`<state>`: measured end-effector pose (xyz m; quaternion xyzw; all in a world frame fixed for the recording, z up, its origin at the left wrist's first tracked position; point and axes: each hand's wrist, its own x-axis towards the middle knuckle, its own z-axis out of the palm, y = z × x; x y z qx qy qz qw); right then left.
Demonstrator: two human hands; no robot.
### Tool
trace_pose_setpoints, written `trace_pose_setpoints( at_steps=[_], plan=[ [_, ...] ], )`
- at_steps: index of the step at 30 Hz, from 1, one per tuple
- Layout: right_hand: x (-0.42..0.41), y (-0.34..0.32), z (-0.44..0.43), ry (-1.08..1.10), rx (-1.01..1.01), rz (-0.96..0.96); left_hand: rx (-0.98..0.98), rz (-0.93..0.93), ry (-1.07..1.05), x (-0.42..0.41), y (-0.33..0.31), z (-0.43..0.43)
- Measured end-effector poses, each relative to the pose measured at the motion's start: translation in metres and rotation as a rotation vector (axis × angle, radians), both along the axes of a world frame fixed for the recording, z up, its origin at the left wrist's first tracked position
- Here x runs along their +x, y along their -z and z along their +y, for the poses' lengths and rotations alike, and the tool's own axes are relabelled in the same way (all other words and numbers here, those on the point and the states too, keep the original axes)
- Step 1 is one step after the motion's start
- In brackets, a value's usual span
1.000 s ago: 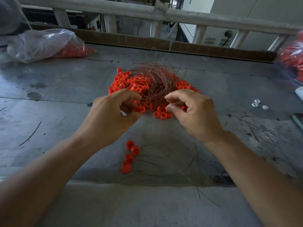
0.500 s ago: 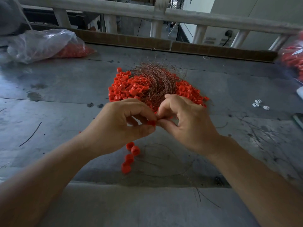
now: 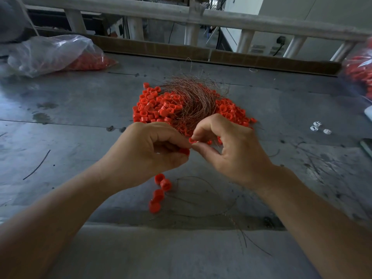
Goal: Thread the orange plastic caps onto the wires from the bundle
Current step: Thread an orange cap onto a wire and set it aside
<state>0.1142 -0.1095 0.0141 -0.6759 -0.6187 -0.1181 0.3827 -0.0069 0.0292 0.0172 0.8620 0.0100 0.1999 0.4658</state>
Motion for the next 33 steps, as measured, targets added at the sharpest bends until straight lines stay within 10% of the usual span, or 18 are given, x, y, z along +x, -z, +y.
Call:
trace_pose_setpoints(
  at_steps=[14,33],
  plan=[
    [0.006,-0.023,-0.014,0.179,0.140,-0.054,-0.439,-0.046,-0.002,0.003,-0.003,-0.004],
    [-0.005,-0.020,-0.011,0.128,0.071,0.036,-0.542,-0.040,0.041,0.002,-0.004,-0.004]
  ],
)
